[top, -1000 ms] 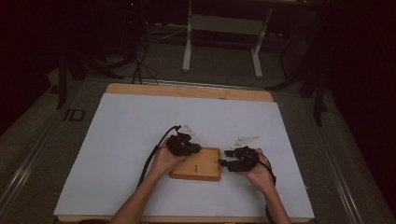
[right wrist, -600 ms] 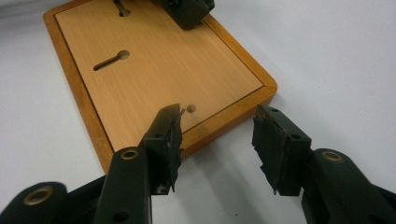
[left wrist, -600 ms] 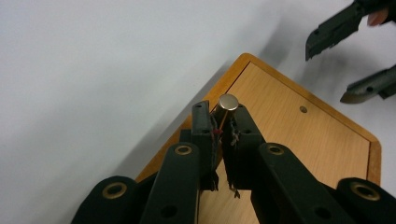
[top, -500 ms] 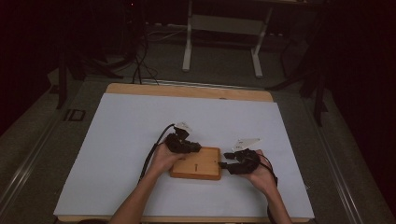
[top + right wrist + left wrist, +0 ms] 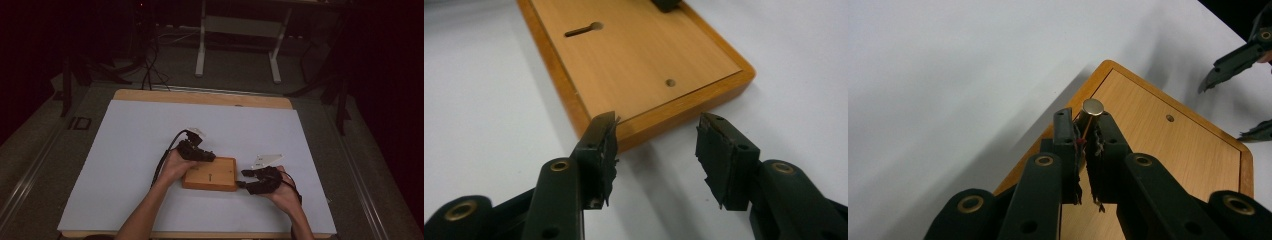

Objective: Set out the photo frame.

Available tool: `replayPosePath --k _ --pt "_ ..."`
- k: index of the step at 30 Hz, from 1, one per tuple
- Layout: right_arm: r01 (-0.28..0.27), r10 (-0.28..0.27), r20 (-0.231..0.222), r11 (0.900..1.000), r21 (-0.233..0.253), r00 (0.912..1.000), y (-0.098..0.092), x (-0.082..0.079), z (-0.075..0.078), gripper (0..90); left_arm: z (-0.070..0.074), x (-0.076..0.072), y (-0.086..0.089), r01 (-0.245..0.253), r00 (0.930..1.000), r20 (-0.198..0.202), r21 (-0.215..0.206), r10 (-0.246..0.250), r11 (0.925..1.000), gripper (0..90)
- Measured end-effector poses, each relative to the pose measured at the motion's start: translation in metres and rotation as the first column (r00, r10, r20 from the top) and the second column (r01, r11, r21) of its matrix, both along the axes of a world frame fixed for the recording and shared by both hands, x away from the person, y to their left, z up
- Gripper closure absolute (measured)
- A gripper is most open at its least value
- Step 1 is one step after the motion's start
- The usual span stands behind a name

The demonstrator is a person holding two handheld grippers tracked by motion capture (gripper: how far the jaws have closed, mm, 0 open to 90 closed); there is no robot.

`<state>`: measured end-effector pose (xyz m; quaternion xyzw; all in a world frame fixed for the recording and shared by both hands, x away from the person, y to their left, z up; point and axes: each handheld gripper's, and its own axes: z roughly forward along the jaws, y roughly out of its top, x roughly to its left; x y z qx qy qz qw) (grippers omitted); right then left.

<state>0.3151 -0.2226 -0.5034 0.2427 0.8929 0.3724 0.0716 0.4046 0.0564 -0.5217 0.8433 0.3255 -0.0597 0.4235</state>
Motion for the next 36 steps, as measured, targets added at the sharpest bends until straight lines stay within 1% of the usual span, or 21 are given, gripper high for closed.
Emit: replayPosePath --k 1,2,3,5,6,7,8,9,12,14,17,18,19,21,24,25,30,31,34,35,36 --pt "0.000 0.000 -0.007 1.000 0.003 1.0000 0.000 -0.001 0.000 49.6 0.000 0.001 0.000 -0.003 0.9999 -0.010 -0.004 0.003 1.0000 83.7" --pt "-0.006 0.006 -0.008 1.000 0.007 1.0000 -0.001 -0.002 0.001 49.3 0.000 0.001 0.000 -0.003 0.9999 -0.010 -0.004 0.003 1.0000 83.6" --pt "-0.009 0.009 -0.011 1.000 0.018 0.9999 -0.001 -0.003 0.001 48.8 0.000 0.003 0.000 0.000 0.9997 -0.024 -0.004 0.000 1.0000 83.7" --pt "-0.022 0.022 -0.016 0.999 0.030 0.9996 -0.002 -0.005 0.002 47.2 0.001 0.005 0.001 0.000 0.9993 -0.037 -0.006 0.000 1.0000 83.8" --pt "-0.033 0.033 -0.013 0.999 0.030 0.9994 -0.001 -0.007 0.002 46.3 0.001 0.005 0.001 0.000 0.9993 -0.037 -0.006 0.000 1.0000 83.8" --pt "-0.042 0.042 -0.012 0.999 0.028 0.9990 0.000 -0.008 0.002 45.2 0.000 0.006 0.001 -0.003 0.9988 -0.048 -0.016 0.002 0.9999 83.8" --pt "-0.042 0.042 -0.012 0.999 0.028 0.9990 0.000 -0.008 0.002 45.2 0.000 0.006 0.001 -0.003 0.9988 -0.048 -0.016 0.002 0.9999 83.8" --pt "-0.058 0.059 -0.007 0.998 0.026 0.9983 0.003 -0.010 0.001 43.5 0.000 0.007 0.001 -0.002 0.9986 -0.053 -0.018 0.001 0.9998 83.8" --pt "-0.079 0.079 -0.006 0.997 0.007 0.9969 0.009 -0.011 -0.003 40.5 0.000 0.008 0.001 -0.003 0.9981 -0.062 -0.020 0.002 0.9998 83.8" --pt "-0.076 0.076 -0.002 0.997 -0.003 0.9971 0.011 -0.011 -0.006 36.8 0.000 0.009 0.002 -0.004 0.9977 -0.067 -0.021 0.002 0.9998 83.7" --pt "-0.063 0.063 0.005 0.998 -0.009 0.9980 0.013 -0.011 -0.008 31.3 0.001 0.011 0.001 0.000 0.9961 -0.088 -0.016 -0.002 0.9999 83.8" --pt "-0.063 0.063 0.005 0.998 -0.009 0.9980 0.013 -0.011 -0.008 31.3 0.001 0.011 0.001 0.000 0.9961 -0.088 -0.016 -0.002 0.9999 83.8" --pt "-0.053 0.053 0.011 0.999 -0.011 0.9985 0.014 -0.009 -0.010 27.9 0.001 0.013 0.001 0.002 0.9948 -0.102 -0.015 -0.003 0.9999 83.8" --pt "-0.040 0.041 0.018 0.999 -0.018 0.9990 0.015 -0.008 -0.013 25.6 0.002 0.015 0.001 0.004 0.9938 -0.111 -0.013 -0.005 0.9999 83.8" --pt "-0.032 0.032 0.025 0.999 -0.027 0.9992 0.016 -0.006 -0.016 25.5 0.002 0.016 0.001 0.003 0.9928 -0.120 -0.015 -0.005 0.9999 83.9" --pt "-0.023 0.024 0.040 0.999 -0.031 0.9989 0.017 -0.005 -0.019 25.5 0.002 0.017 0.001 0.000 0.9919 -0.127 -0.017 -0.003 0.9999 84.0" --pt "-0.015 0.017 0.051 0.999 -0.029 0.9986 0.019 0.000 -0.024 25.5 0.001 0.018 0.002 0.002 0.9904 -0.139 -0.019 -0.004 0.9998 84.0" --pt "-0.007 0.010 0.068 0.999 -0.045 0.9976 0.021 0.001 -0.027 25.5 0.001 0.019 0.002 -0.003 0.9893 -0.146 -0.028 -0.001 0.9996 84.0" --pt "0.005 -0.001 0.079 0.999 -0.048 0.9969 0.022 0.003 -0.028 25.4 0.000 0.020 0.003 -0.006 0.9882 -0.153 -0.036 0.000 0.9993 84.1" --pt "0.016 -0.012 0.095 0.999 -0.045 0.9954 0.022 0.005 -0.030 25.2 -0.001 0.022 0.003 -0.008 0.9874 -0.159 -0.046 0.000 0.9989 84.2" --pt "0.016 -0.012 0.095 0.999 -0.045 0.9954 0.022 0.005 -0.030 25.2 -0.001 0.022 0.003 -0.008 0.9874 -0.159 -0.046 0.000 0.9989 84.3"
